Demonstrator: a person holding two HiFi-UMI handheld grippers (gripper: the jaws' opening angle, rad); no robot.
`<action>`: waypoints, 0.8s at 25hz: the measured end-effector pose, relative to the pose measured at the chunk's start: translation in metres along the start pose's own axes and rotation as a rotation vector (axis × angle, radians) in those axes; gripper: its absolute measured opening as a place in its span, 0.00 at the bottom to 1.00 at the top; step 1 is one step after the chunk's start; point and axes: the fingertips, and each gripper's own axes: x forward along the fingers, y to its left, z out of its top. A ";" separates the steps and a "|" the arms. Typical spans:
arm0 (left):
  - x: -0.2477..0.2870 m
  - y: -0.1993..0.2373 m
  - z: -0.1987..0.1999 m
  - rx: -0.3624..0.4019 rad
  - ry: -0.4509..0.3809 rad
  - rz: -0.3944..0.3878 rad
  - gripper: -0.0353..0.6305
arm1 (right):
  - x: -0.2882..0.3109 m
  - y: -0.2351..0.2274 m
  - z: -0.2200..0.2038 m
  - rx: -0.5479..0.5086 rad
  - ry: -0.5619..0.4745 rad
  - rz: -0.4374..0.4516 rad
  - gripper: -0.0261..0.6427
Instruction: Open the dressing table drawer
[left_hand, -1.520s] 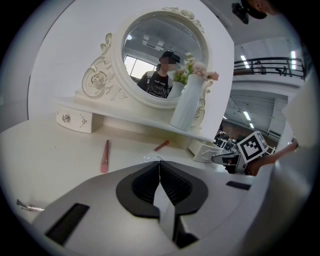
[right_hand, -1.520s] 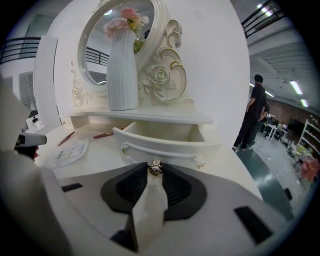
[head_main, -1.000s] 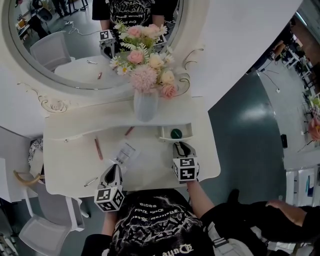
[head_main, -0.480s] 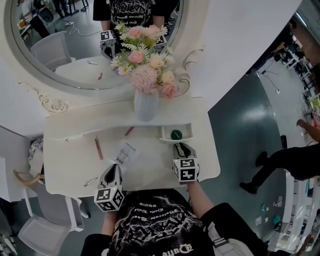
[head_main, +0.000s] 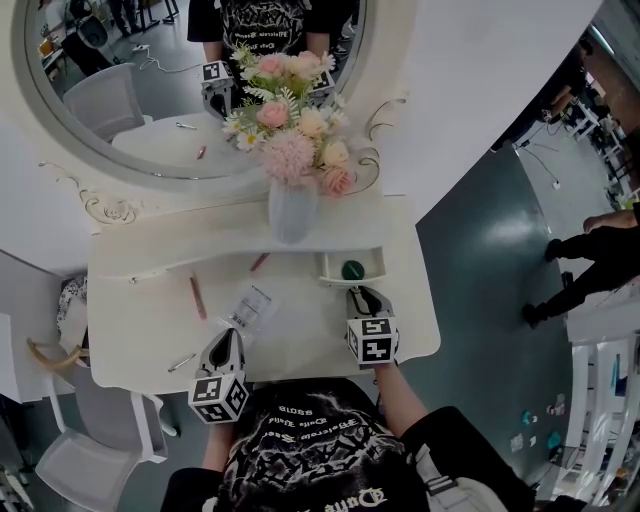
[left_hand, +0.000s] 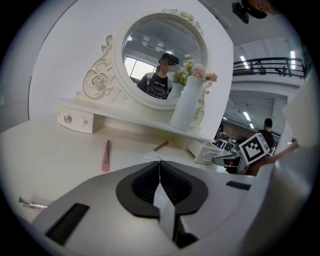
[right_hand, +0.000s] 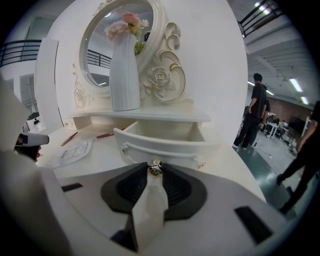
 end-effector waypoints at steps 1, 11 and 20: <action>0.000 0.000 0.000 0.000 0.000 0.000 0.08 | 0.000 0.000 0.000 0.005 -0.005 0.001 0.19; -0.001 -0.003 -0.002 0.005 0.006 -0.007 0.08 | -0.009 0.002 0.000 0.058 -0.054 0.042 0.28; 0.001 -0.007 -0.008 0.006 0.022 -0.018 0.08 | -0.016 0.008 -0.012 0.117 -0.049 0.098 0.33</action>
